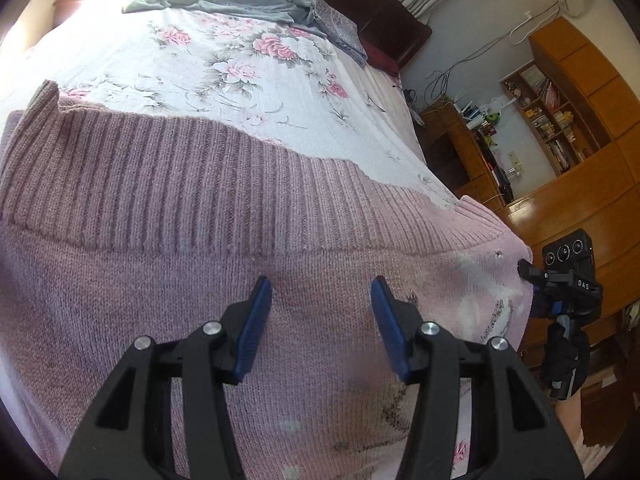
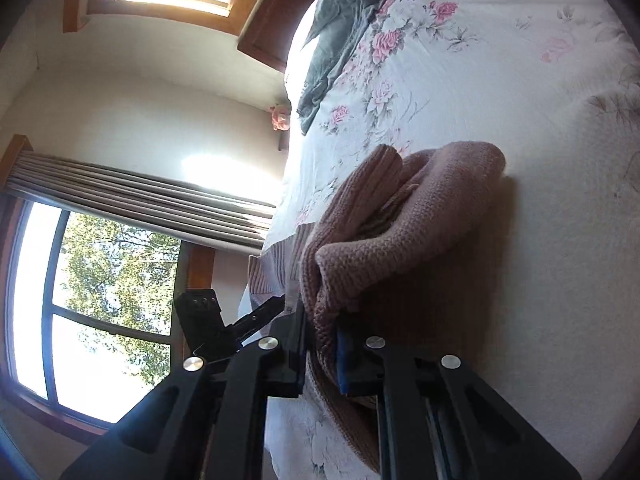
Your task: Fold small clothes
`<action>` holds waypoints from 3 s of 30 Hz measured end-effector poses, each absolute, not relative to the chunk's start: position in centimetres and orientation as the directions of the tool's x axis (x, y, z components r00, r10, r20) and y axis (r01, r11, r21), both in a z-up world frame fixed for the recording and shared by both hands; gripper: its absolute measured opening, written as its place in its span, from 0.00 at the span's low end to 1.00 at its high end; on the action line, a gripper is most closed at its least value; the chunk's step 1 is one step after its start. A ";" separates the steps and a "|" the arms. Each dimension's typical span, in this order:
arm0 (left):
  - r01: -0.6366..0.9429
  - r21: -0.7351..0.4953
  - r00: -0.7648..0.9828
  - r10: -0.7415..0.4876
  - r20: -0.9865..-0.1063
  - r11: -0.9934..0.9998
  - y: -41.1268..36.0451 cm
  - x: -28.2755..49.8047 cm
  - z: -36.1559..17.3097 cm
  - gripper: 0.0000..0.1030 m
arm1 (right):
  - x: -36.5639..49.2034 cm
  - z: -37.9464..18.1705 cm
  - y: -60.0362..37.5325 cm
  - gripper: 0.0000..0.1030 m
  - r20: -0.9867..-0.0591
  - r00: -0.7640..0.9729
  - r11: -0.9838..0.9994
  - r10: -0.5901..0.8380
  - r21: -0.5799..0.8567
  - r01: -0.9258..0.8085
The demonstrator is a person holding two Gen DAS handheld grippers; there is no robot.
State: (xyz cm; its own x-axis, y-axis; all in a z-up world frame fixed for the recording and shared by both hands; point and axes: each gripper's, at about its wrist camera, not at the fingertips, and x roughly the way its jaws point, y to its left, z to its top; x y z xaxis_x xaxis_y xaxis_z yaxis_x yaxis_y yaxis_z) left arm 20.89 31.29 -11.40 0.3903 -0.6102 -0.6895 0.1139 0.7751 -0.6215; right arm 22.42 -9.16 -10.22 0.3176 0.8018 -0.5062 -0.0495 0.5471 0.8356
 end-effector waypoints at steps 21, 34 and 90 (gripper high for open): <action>0.036 -0.770 0.540 -0.660 -0.521 0.637 43.0 12.9 -9.7 0.56 | 25.5 -4.6 19.2 0.11 -0.776 -0.026 0.681 0.630 0.568 -0.463; -0.014 -0.809 0.586 -0.651 -0.482 0.587 46.8 10.4 -11.1 0.56 | 25.2 -12.9 25.2 0.14 -0.874 -0.136 0.758 0.468 0.475 -0.448; -0.084 -0.922 0.441 -0.816 -0.374 0.377 40.7 20.9 -14.5 0.72 | 10.0 -5.4 16.5 0.14 -0.727 0.124 0.558 0.676 0.394 -0.730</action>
State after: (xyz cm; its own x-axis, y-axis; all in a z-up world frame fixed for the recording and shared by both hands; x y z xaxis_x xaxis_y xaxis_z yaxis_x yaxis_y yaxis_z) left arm 20.91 40.74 -14.47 0.4406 -0.8162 -0.3738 -0.0840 0.3771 -0.9224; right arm 10.02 16.53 -5.38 0.1240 0.6757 -0.7267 -0.7300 0.5582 0.3945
